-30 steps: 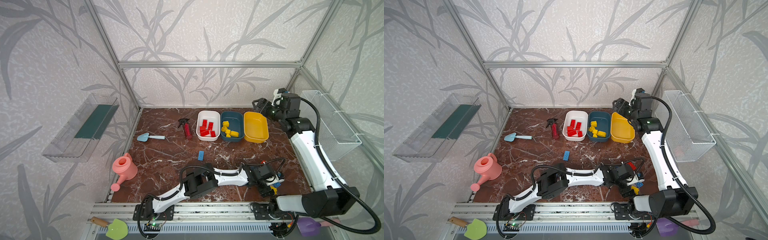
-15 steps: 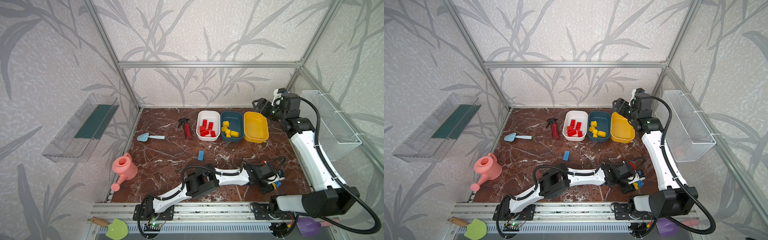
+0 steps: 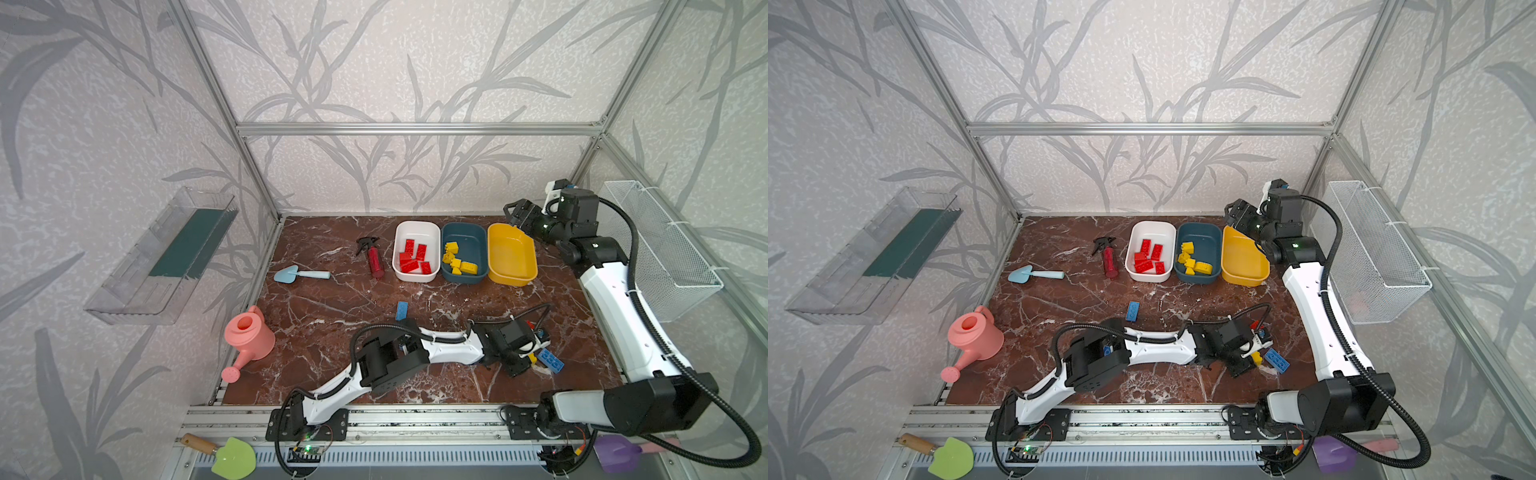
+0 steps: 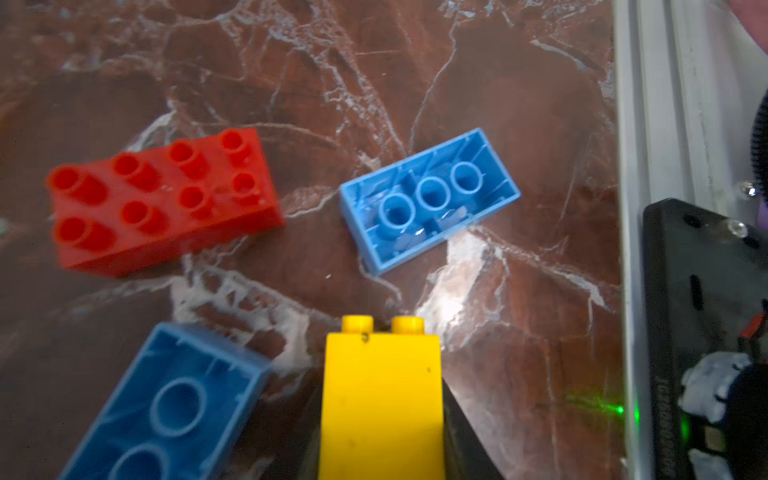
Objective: Sort the legos into containers by color
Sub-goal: 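Carry yellow brick with left gripper over teal bin while right gripper descends toward bricks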
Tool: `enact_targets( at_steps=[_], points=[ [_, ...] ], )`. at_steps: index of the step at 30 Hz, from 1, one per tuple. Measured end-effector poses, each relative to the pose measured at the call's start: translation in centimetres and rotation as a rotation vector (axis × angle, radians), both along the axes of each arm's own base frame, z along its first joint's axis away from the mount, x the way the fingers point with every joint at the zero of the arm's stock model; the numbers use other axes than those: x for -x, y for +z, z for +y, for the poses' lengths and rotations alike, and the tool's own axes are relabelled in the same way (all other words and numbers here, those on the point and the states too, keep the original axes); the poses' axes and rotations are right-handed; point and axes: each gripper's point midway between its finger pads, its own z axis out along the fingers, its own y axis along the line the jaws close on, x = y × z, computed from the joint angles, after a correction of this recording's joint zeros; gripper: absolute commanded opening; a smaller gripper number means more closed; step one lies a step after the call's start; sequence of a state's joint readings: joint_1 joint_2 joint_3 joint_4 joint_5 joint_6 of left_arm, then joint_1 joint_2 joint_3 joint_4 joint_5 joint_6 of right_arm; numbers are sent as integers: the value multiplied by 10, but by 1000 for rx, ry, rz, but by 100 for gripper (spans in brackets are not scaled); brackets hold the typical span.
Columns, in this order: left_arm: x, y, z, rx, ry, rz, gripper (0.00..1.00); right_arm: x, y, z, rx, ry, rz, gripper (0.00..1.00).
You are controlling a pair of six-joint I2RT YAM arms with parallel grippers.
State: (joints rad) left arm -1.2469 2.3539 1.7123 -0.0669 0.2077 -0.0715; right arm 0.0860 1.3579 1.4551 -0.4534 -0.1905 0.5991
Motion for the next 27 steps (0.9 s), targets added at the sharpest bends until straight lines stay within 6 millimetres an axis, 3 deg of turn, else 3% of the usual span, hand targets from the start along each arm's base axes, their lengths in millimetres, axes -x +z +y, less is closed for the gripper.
enact_targets(
  at_steps=[12, 15, 20, 25, 27],
  points=[
    [-34, 11, 70, -23, 158, -6, 30, 2, -15, -2, 1, -5, 24, 83],
    [-39, 29, 87, -4, 192, -15, 30, 3, -26, -3, -13, -4, 37, 83],
    [-56, 82, 109, 80, 251, -54, 30, 4, -56, 0, -31, 8, 86, 83],
    [-93, 131, 136, 156, 350, -101, 30, 11, -97, 2, -37, 20, 154, 83],
    [-110, 141, 150, 164, 397, -115, 30, 17, -112, 2, -39, 20, 182, 83]
  ],
)
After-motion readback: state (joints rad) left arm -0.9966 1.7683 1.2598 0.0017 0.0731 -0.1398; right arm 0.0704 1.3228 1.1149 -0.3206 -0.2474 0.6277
